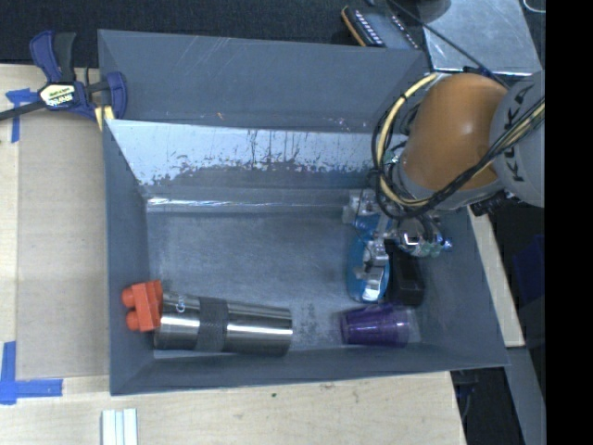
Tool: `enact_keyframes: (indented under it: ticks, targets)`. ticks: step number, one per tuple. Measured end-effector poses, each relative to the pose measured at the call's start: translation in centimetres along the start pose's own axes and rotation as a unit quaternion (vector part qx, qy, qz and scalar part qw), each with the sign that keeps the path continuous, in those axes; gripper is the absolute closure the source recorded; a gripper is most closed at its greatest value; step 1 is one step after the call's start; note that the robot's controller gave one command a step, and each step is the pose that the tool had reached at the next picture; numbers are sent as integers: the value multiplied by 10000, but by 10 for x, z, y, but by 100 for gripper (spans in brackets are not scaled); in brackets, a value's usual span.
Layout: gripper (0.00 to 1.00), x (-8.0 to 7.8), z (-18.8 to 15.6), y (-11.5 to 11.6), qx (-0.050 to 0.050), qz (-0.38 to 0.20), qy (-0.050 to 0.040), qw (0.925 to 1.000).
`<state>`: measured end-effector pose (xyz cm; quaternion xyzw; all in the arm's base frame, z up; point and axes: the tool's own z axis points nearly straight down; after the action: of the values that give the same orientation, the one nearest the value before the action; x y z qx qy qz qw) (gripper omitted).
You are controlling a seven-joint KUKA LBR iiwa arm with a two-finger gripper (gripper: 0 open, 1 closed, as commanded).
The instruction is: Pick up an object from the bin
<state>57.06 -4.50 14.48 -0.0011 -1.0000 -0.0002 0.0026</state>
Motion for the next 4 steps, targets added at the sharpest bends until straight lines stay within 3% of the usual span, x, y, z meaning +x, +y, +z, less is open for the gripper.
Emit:
enact_keyframes:
  ticks: [1, 2, 3, 4]
  targets:
    - [0, -2, -5, 0, 3, -8, -43, 10000]
    - [0, 2, 44, -45, -22, -2454, 9, 9694]
    - [0, 21, 60, -61, -39, -2018, -162, 9793]
    - [0, -3, 70, -52, -185, -3326, 65, 9429]
